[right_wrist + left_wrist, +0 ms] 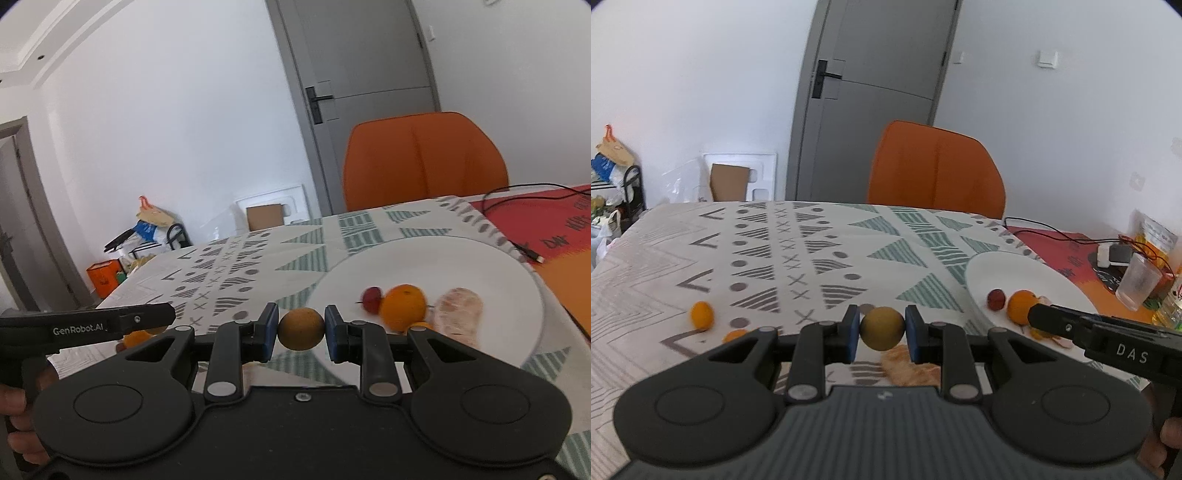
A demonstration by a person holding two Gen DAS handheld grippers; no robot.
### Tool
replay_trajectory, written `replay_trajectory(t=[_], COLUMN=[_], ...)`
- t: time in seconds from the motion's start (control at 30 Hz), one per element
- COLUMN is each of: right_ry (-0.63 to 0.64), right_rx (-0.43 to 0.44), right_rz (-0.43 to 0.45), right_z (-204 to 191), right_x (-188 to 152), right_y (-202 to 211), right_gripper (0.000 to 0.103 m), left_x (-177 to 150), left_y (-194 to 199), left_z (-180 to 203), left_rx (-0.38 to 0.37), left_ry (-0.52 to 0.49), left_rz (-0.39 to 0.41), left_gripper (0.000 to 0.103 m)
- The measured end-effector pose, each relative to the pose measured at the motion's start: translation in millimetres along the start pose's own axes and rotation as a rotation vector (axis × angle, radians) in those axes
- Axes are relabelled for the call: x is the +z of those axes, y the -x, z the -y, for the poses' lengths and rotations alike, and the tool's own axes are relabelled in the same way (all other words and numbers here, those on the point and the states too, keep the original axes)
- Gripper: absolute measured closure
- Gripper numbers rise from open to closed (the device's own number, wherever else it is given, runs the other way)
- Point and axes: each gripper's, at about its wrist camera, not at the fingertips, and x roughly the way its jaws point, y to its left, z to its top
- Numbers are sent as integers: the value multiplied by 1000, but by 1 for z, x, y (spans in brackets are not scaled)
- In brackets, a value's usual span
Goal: Organize fruits
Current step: 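Carry both yellow-green fruits onto the white plate and open both tools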
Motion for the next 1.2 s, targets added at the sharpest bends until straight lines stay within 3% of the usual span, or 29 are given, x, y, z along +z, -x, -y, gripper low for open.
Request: replay_trajectory(t=[0.43,0.5,0.97,1.2], right_ry=[-70,-80,-117,-123], right_rx=[-48,-58,-110,-130], right_rz=[23,36,73,71], right_z=[40,45,74,79], right_x=[-4,-4,-8,-6], right_y=[15,18,33,34], right_gripper=[77,66,53,52], left_x=[5,5,17,28], left_y=[-21,-24,-46,-48], left_z=[42,49,83,99], left_rx=[-41,-48,-97,-130], left_ry=[-68,-80,-136,-165], left_rz=[-16,-19,-16,10], left_gripper=[79,79,79,79])
